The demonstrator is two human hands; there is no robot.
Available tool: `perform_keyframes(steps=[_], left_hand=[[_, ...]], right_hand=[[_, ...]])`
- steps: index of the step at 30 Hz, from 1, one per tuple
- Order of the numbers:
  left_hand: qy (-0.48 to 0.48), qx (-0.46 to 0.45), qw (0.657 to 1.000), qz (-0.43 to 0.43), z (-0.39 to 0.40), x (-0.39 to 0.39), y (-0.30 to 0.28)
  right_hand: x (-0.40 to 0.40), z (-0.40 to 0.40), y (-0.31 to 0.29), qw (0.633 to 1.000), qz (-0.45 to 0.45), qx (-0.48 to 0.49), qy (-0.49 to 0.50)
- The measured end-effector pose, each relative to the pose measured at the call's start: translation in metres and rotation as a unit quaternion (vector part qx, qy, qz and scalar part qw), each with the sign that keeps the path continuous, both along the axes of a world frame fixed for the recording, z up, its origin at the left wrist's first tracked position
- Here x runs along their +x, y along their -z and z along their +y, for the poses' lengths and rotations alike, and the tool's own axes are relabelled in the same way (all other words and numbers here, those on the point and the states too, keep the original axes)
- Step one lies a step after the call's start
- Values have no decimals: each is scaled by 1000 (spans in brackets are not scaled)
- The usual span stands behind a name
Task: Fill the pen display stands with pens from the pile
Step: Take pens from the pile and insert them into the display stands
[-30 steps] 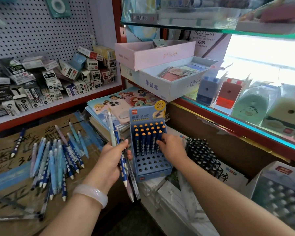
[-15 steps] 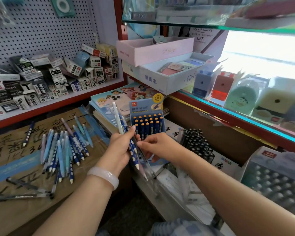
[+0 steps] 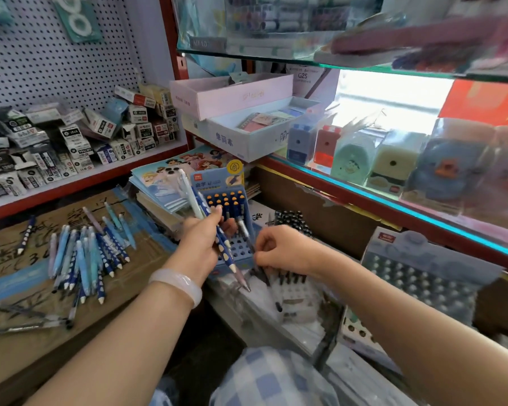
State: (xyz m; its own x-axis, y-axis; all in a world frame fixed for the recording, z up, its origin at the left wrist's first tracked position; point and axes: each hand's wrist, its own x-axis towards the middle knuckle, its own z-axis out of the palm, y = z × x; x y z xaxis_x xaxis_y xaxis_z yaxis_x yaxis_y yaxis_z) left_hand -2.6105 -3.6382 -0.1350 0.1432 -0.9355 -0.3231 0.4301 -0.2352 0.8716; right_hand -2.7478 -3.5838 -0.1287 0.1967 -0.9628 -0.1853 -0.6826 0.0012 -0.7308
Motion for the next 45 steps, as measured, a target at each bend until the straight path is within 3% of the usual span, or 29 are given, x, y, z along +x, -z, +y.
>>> perform_keyframes(steps=[6, 11, 26, 34, 39, 43, 45], left_hand=[[15, 0, 999, -30, 15, -6, 4], [50, -1, 998, -43, 31, -21, 9], [66, -7, 997, -27, 30, 2, 25], [74, 4, 997, -3, 32, 4, 26], [67, 2, 998, 7, 31, 9, 22], [64, -1, 998, 22, 33, 12, 20], [84, -1, 996, 23, 37, 9, 18]], right_hand=[[-54, 30, -10, 975, -147, -51, 161], [-79, 36, 6, 964, -78, -155, 204], [-45, 25, 76, 982, 7, -80, 173], [-28, 19, 90, 977, 137, -67, 151], [-31, 20, 85, 973, 134, -53, 179], [-29, 29, 59, 960, 96, -132, 227], [-19, 30, 41, 965, 30, -149, 215]])
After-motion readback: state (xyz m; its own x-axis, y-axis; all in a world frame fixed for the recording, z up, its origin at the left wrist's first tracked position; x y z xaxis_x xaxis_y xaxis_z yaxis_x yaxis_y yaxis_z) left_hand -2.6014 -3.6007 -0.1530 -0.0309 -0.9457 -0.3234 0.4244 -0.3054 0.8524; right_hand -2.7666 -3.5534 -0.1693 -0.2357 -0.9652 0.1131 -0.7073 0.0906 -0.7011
